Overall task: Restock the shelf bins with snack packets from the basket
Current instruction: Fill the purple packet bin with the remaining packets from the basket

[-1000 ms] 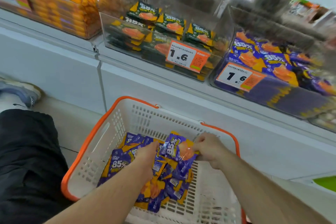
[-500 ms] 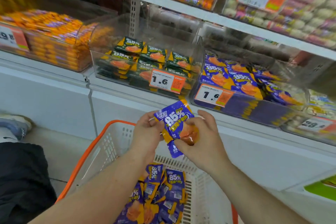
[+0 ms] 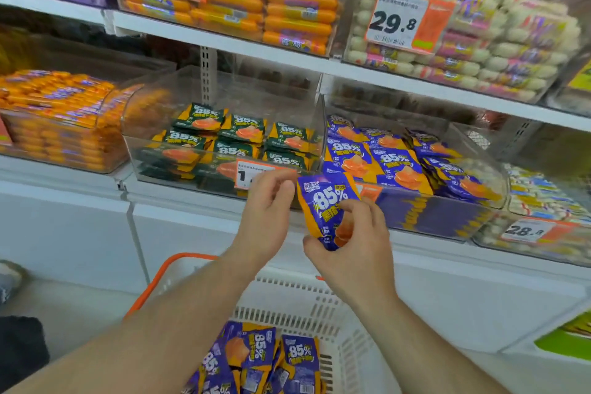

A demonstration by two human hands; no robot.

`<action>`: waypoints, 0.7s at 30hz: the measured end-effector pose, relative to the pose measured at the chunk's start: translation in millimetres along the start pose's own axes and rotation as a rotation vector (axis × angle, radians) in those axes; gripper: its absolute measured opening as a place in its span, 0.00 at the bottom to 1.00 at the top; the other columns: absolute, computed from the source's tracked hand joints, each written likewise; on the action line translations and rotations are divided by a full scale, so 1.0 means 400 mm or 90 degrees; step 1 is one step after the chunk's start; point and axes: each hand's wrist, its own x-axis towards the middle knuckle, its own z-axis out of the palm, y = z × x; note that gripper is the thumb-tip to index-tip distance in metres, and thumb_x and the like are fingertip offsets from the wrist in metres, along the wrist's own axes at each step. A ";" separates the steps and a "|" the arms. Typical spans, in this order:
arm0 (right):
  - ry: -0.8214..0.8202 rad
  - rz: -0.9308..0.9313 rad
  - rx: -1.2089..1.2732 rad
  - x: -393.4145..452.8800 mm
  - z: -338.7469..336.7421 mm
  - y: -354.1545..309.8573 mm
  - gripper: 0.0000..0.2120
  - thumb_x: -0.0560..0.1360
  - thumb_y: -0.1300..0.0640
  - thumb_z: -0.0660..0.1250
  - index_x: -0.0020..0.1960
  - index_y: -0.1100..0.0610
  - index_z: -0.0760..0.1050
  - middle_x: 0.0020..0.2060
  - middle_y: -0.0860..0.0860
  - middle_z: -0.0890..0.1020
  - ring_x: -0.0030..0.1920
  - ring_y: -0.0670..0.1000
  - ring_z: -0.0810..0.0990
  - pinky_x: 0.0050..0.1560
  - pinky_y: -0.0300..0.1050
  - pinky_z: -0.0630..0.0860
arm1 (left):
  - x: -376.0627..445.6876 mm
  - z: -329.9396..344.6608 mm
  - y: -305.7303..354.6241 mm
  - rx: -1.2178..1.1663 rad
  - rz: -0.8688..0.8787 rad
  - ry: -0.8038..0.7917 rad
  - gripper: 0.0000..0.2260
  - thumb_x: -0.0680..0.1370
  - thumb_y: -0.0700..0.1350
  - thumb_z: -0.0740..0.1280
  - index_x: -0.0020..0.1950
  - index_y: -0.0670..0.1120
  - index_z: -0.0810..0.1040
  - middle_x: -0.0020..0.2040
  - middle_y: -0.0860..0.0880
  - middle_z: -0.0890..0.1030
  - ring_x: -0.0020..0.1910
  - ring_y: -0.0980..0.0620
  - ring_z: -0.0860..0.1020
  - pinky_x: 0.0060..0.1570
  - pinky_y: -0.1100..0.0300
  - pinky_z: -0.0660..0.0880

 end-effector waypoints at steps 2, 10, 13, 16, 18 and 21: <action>0.049 0.000 0.025 0.046 -0.037 -0.001 0.28 0.60 0.38 0.68 0.56 0.50 0.72 0.46 0.38 0.71 0.59 0.50 0.73 0.55 0.49 0.74 | 0.080 0.015 0.008 0.128 0.121 0.018 0.08 0.79 0.42 0.63 0.56 0.51 0.75 0.56 0.52 0.73 0.59 0.51 0.74 0.58 0.56 0.73; 0.020 0.110 -0.052 0.350 -0.113 0.043 0.26 0.67 0.41 0.73 0.61 0.52 0.77 0.52 0.49 0.78 0.54 0.52 0.76 0.56 0.51 0.74 | 0.302 0.133 0.038 0.493 0.106 -0.199 0.20 0.79 0.56 0.61 0.69 0.52 0.66 0.64 0.47 0.74 0.62 0.44 0.75 0.58 0.46 0.74; -0.045 0.163 -0.073 0.480 -0.075 0.047 0.28 0.68 0.39 0.70 0.64 0.50 0.77 0.58 0.50 0.80 0.60 0.53 0.77 0.58 0.49 0.74 | 0.305 0.150 0.020 0.563 0.052 -0.215 0.17 0.82 0.56 0.54 0.68 0.52 0.64 0.64 0.46 0.73 0.58 0.40 0.76 0.53 0.46 0.74; -0.110 0.203 -0.081 0.585 -0.011 0.041 0.26 0.66 0.36 0.68 0.54 0.53 0.81 0.55 0.52 0.83 0.56 0.56 0.79 0.54 0.48 0.76 | 0.302 0.152 0.025 0.577 0.047 -0.211 0.18 0.82 0.57 0.52 0.70 0.51 0.61 0.66 0.45 0.72 0.57 0.39 0.77 0.53 0.46 0.74; -0.151 0.225 -0.106 0.635 0.037 0.040 0.24 0.68 0.36 0.67 0.46 0.56 0.80 0.52 0.56 0.81 0.53 0.58 0.79 0.51 0.46 0.75 | 0.302 0.149 0.027 0.577 0.035 -0.224 0.20 0.82 0.57 0.51 0.72 0.52 0.59 0.68 0.45 0.72 0.57 0.39 0.77 0.54 0.45 0.74; -0.244 0.212 -0.210 0.690 0.105 0.042 0.30 0.73 0.33 0.61 0.60 0.56 0.79 0.62 0.59 0.78 0.61 0.59 0.76 0.50 0.44 0.70 | 0.299 0.146 0.024 0.566 0.029 -0.228 0.19 0.82 0.58 0.51 0.71 0.53 0.59 0.67 0.46 0.72 0.55 0.38 0.78 0.54 0.43 0.75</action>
